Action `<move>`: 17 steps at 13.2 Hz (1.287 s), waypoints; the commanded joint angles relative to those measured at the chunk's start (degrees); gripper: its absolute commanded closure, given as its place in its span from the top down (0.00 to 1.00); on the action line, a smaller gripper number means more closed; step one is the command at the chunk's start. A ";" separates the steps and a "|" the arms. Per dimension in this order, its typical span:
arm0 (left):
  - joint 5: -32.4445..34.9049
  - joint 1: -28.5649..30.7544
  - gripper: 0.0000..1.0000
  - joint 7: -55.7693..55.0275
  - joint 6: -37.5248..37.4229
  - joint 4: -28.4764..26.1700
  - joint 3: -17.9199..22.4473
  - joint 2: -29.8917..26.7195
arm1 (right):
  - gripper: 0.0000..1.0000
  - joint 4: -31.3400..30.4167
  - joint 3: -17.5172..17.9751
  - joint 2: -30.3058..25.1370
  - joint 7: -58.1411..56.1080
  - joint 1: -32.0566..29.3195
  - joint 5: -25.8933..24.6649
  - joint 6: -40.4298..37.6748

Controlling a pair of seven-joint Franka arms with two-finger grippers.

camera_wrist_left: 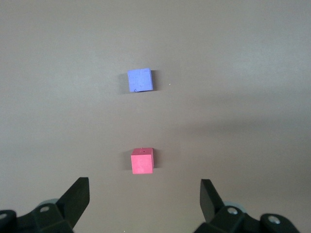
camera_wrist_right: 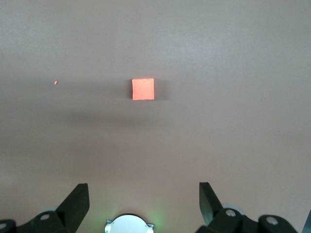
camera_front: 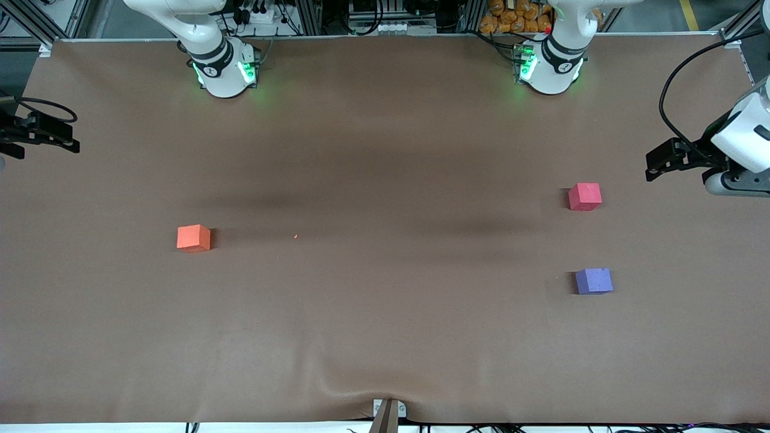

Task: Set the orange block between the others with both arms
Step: 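Move the right gripper toward the orange cube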

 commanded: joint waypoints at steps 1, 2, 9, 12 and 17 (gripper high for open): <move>-1.29 0.46 1.00 -0.04 -0.35 0.18 -0.46 -0.81 | 1.00 -0.37 0.54 -0.21 -0.73 -0.72 0.15 0.00; -1.29 0.46 1.00 -0.04 -0.35 0.18 -0.46 -0.72 | 1.00 -0.37 0.54 -0.30 -0.73 -0.63 0.15 0.00; -1.29 0.46 1.00 -0.04 -0.35 0.18 -0.46 -0.81 | 1.00 -0.72 0.62 1.45 -0.73 0.07 0.24 -0.26; -1.29 0.46 1.00 -0.04 -0.35 0.18 -0.46 -0.81 | 1.00 -0.72 0.54 4.26 -0.64 3.58 0.24 -0.26; -1.29 0.46 1.00 -0.04 -0.35 0.18 -0.28 -0.72 | 1.00 -0.72 0.54 8.04 -0.11 4.82 0.67 -0.26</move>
